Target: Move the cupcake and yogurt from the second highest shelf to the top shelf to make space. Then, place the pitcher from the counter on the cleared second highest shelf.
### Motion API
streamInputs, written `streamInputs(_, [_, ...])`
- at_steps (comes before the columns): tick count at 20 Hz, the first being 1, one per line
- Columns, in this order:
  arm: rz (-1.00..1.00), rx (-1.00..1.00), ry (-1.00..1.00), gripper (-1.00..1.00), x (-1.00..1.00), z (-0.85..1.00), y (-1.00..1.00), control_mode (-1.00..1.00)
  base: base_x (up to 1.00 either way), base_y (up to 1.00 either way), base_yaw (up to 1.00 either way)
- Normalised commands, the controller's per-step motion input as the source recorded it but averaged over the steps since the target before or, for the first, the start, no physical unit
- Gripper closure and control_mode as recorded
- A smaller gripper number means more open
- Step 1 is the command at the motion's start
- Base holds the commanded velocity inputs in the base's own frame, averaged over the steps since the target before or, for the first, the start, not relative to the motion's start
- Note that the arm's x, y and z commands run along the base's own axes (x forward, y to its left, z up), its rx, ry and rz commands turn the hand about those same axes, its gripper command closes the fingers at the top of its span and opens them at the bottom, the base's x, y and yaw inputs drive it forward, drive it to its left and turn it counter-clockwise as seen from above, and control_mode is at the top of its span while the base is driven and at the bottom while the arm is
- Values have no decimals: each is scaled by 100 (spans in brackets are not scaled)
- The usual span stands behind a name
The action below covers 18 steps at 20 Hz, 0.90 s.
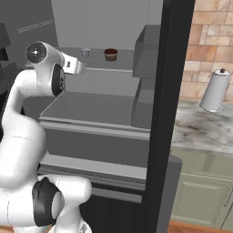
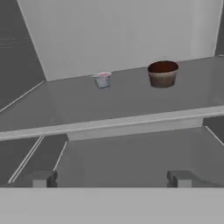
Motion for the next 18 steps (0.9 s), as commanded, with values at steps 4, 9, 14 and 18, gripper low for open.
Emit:
streamInputs(4, [0, -3, 36, -100, -92, -2, 0, -100, 0, 0, 0])
streamInputs(9, [5, -11, 10, -100, -100, -90, 0, -100, 0, 0, 0])
streamInputs(14, [10, -6, 0, -100, -100, -100, -15, -100, 0, 0, 0])
streamInputs(18, [13, 0, -2, -100, -53, -37, -13, -100, 0, 0, 0])
